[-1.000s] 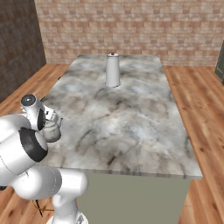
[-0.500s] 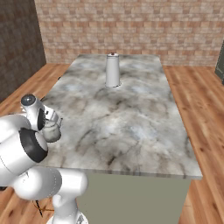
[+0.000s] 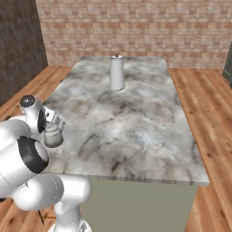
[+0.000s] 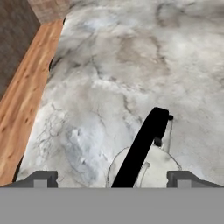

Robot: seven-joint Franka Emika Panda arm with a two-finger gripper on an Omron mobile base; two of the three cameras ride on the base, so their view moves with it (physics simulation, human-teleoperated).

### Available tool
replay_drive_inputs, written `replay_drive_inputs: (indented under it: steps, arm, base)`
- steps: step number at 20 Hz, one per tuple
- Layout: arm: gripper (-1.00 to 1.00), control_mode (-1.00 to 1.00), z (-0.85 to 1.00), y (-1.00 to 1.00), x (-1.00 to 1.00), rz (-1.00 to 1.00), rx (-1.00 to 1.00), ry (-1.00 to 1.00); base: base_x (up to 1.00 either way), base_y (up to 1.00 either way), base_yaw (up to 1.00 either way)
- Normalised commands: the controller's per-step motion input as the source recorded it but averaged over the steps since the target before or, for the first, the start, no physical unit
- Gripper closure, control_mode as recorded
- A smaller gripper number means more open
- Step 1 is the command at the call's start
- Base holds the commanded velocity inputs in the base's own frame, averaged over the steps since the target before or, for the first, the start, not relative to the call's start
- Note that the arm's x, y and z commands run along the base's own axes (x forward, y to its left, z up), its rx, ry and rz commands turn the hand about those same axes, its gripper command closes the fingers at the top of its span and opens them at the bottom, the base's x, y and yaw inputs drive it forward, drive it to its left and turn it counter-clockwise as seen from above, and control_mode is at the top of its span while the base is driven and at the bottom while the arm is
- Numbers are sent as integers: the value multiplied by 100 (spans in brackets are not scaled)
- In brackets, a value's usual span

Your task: The kettle is done boiling. Turn off the stove, then wait for 300 timesteps before moving the kettle to the dining table.

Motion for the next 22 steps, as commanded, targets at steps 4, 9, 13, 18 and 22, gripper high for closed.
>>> replay_drive_inputs:
  steps: [4,9,13,18,22]
  arm:
    - [-100,-100,16,0,-11,-3,0,0]
    - [-100,-100,13,0,-19,-4,0,0]
    - [-100,-100,19,0,-17,-4,0,2]
    - [-100,-100,27,0,-16,-5,0,1]
    - [-100,-100,31,0,-14,-5,0,2]
  base:
    - [0,0,0]
    - [0,0,0]
    - [0,0,0]
    - [0,0,0]
    - [0,0,0]
